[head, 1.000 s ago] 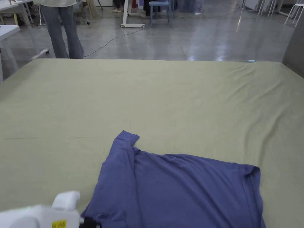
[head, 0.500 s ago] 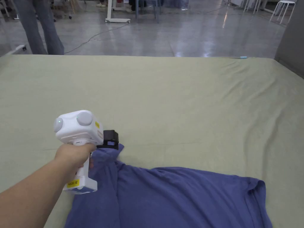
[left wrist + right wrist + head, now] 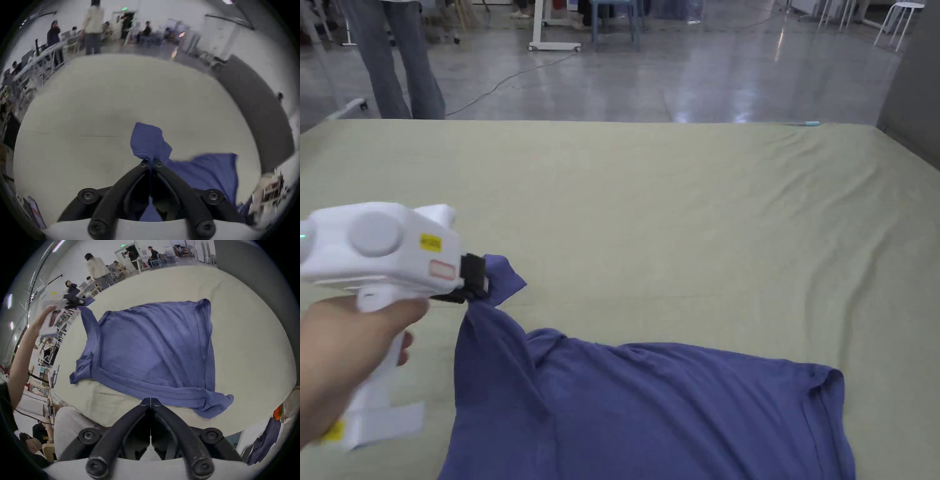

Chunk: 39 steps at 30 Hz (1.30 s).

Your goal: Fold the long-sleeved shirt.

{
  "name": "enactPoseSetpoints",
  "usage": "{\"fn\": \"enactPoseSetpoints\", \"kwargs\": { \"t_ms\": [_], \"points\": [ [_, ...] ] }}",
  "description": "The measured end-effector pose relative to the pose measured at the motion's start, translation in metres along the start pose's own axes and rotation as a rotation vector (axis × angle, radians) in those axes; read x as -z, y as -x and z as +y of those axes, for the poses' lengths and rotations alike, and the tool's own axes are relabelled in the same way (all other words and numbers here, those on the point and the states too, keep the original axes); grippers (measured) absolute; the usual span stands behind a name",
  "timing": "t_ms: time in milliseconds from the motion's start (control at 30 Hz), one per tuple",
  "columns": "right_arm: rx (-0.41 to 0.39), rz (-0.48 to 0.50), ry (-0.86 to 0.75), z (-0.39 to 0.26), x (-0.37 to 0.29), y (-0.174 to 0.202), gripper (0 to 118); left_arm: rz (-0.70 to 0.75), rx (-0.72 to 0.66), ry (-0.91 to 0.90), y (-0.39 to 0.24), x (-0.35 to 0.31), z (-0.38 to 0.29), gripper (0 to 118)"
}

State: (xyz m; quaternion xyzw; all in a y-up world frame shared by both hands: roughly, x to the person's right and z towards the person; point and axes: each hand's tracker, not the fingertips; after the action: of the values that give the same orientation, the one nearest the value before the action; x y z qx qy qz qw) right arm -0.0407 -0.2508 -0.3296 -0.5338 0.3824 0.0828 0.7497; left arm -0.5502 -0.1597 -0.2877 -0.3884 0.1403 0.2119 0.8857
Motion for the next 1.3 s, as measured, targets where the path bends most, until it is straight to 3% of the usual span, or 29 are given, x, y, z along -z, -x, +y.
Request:
{"fn": "enactPoseSetpoints", "kwargs": {
  "t_ms": [133,267,367,500,600,633,700,733,800,867,900,933,1033,1067,1100,1133,1167,1300],
  "points": [
    [-0.015,0.005,-0.019,-0.006,-0.014,0.012,0,-0.053,0.139,0.033,-0.027,-0.105,-0.089,0],
    [0.006,0.039,-0.024,-0.012,-0.020,0.022,0,-0.032,0.279,0.272,-0.074,-0.109,-0.198,0],
    [0.002,0.044,-0.032,-0.019,-0.027,0.036,0,-0.097,0.190,0.427,-0.081,-0.079,-0.261,0],
    [-0.026,0.067,-0.031,-0.029,-0.035,0.048,0,-0.021,0.084,0.518,-0.066,-0.026,-0.308,0],
    [-0.045,0.062,-0.032,-0.032,-0.041,0.055,0,0.054,0.070,0.596,-0.052,0.011,-0.318,0],
    [-0.049,0.060,-0.033,-0.033,-0.043,0.056,0,0.032,0.000,0.590,-0.046,0.014,-0.315,0],
    [-0.051,0.058,-0.038,-0.033,-0.048,0.056,0,0.018,0.004,0.587,-0.046,0.009,-0.302,6],
    [-0.052,0.057,-0.040,-0.032,-0.049,0.056,0,0.013,0.002,0.573,-0.047,0.007,-0.300,10],
    [-0.054,0.057,-0.041,-0.032,-0.053,0.054,0,-0.003,0.000,0.526,-0.054,-0.003,-0.299,41],
    [-0.056,0.058,-0.050,-0.029,-0.058,0.051,0,0.011,-0.004,0.475,-0.061,-0.026,-0.290,98],
    [-0.056,0.060,-0.061,-0.027,-0.063,0.049,0,-0.019,-0.012,0.406,-0.062,-0.046,-0.283,108],
    [-0.051,0.064,-0.076,-0.024,-0.068,0.047,0,-0.074,-0.025,0.337,-0.064,-0.062,-0.274,110],
    [-0.044,0.072,-0.106,-0.016,-0.074,0.041,0,-0.114,-0.046,0.234,-0.074,-0.098,-0.257,109],
    [-0.043,0.070,-0.117,-0.013,-0.074,0.041,0,-0.129,-0.040,0.213,-0.075,-0.104,-0.252,98],
    [-0.043,0.063,-0.130,-0.009,-0.071,0.040,0,-0.131,0.000,0.197,-0.078,-0.107,-0.249,70],
    [-0.040,0.056,-0.135,-0.006,-0.067,0.040,0,-0.099,0.052,0.181,-0.082,-0.105,-0.245,23],
    [-0.033,0.047,-0.138,-0.003,-0.063,0.040,0,-0.056,0.079,0.172,-0.085,-0.101,-0.242,0],
    [0.005,0.065,-0.118,0.004,-0.042,0.035,0,-0.089,0.036,0.202,-0.070,-0.061,-0.195,0]
  ]
}}
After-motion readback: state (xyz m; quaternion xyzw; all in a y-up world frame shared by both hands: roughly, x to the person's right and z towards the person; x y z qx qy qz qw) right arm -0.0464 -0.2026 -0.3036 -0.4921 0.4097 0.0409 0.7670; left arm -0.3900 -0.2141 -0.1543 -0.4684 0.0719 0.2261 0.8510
